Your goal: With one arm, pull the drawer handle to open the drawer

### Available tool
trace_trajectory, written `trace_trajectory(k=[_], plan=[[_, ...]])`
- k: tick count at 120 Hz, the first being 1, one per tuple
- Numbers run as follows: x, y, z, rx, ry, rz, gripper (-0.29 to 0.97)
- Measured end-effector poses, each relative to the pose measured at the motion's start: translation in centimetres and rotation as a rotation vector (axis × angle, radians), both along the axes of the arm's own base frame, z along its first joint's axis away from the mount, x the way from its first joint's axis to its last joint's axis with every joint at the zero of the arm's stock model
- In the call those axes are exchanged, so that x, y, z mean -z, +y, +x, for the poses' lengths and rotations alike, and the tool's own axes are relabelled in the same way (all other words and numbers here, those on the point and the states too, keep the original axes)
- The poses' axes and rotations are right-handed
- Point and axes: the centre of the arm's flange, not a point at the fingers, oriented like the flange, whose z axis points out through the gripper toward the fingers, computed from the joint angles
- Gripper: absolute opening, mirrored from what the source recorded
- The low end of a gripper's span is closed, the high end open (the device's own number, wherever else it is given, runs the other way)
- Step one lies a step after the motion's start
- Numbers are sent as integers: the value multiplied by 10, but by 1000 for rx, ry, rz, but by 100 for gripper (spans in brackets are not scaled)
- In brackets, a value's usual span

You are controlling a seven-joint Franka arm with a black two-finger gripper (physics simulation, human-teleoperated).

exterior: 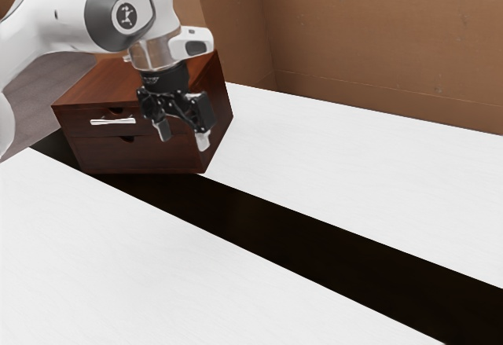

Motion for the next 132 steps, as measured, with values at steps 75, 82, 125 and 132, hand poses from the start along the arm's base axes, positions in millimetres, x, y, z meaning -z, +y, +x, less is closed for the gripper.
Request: trace_trajectory(k=[75, 82, 125, 132], plan=[[-58, -24, -98, 387, 43, 2, 68], [-39, -16, -131, 437, 58, 8, 68], [39, 120, -128, 566, 15, 88, 68], [40, 141, -120, 587, 1, 96, 68]])
